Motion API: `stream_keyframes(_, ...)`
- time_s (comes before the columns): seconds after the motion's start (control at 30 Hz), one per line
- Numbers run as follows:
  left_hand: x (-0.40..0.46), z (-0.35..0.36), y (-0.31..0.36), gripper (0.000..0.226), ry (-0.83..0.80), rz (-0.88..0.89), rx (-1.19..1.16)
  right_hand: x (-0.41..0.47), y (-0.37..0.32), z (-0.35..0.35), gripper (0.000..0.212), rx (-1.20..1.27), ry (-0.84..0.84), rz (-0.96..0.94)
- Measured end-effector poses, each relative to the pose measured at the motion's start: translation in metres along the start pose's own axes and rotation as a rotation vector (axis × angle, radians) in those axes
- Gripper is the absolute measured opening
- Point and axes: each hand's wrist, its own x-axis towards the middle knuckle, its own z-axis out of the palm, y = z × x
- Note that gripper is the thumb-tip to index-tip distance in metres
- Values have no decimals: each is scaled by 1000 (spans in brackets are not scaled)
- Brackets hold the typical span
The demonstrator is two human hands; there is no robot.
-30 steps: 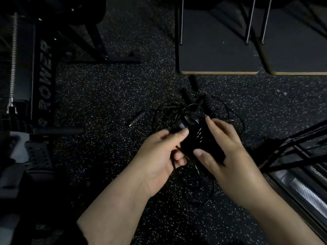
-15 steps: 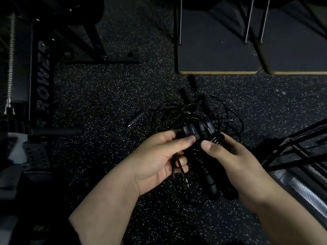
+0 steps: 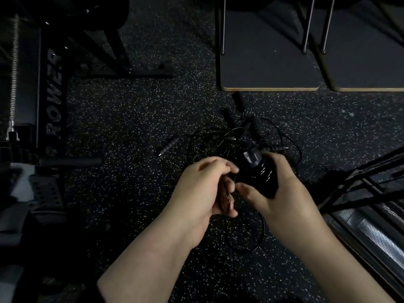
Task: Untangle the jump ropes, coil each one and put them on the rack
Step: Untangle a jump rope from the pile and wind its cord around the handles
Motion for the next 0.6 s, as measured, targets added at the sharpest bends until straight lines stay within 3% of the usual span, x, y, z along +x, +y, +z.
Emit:
stream_keyframes(0.13, -1, 5, -2, 35, 9, 22, -27, -1, 1, 7, 54, -13, -22, -3)
stream_keyframes(0.23, -1, 6, -2, 31, -39, 119, 12, 1, 4, 5, 56, 26, 19, 22)
stream_keyframes(0.3, -1, 5, -3, 23, -93, 177, 9, 3, 4, 2, 61, 74, 46, 50)
stream_keyframes(0.37, 0, 2, -2, 35, -179, 190, 24, 5, 7, -1, 54, 125, 63, 74)
stream_keyframes(0.47, 1, -8, 3, 55, -301, 173, 114, 6, 9, -5, 47, 165, 47, 69)
stream_keyframes(0.6, 0, -19, 9, 49, -329, 231, 419, 4, 8, -6, 50, 81, -6, 46)
